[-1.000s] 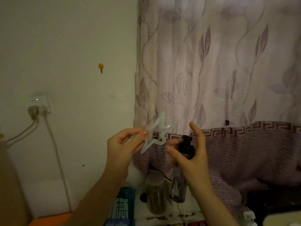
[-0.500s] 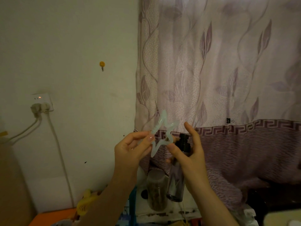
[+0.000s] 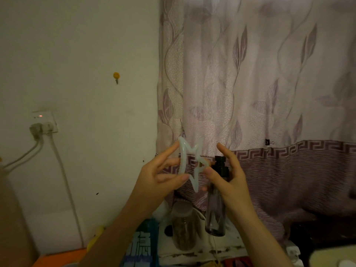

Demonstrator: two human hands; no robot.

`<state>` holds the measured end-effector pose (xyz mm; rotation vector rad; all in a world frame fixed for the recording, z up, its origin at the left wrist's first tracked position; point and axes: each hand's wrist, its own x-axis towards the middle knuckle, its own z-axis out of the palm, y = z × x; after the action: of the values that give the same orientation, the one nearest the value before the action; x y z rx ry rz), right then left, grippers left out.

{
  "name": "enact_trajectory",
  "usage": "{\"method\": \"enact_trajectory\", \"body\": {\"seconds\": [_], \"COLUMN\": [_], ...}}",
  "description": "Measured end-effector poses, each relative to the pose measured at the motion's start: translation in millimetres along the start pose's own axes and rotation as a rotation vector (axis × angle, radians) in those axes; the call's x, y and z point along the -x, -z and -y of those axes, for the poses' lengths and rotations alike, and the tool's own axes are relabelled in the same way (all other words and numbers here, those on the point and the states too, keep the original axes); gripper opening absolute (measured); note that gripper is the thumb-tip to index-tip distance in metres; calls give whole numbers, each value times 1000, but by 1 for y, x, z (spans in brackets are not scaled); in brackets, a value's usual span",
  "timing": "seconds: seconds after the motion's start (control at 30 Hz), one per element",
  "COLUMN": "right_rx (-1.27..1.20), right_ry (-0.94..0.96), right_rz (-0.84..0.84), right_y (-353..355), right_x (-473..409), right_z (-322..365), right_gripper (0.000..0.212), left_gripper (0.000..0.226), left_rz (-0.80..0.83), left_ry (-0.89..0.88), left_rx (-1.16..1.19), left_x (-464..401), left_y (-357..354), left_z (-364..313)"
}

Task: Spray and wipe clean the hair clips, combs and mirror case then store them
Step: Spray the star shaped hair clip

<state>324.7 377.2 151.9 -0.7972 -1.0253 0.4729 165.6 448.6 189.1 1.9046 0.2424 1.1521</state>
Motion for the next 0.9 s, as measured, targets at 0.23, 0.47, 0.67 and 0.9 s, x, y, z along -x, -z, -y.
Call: {"method": "enact_trajectory", "body": {"seconds": [0.23, 0.47, 0.67, 0.9], "right_rx": [15, 55, 91, 178], "right_ry": [-2, 40, 148, 240], "right_rz": [33, 57, 49, 81], "right_y": [3, 1, 0, 5], "right_x": [0, 1, 2, 7], "right_z": [3, 3, 3, 1], "right_gripper": [67, 70, 62, 27], "left_gripper": [90, 88, 86, 82], "left_rz": [80, 66, -91, -179], "left_ry": [22, 15, 39, 30], "left_rx": [-33, -72, -65, -63], "left_x": [-5, -7, -7, -8], "left_y": [4, 8, 21, 31], "left_z": [-1, -1, 2, 5]}}
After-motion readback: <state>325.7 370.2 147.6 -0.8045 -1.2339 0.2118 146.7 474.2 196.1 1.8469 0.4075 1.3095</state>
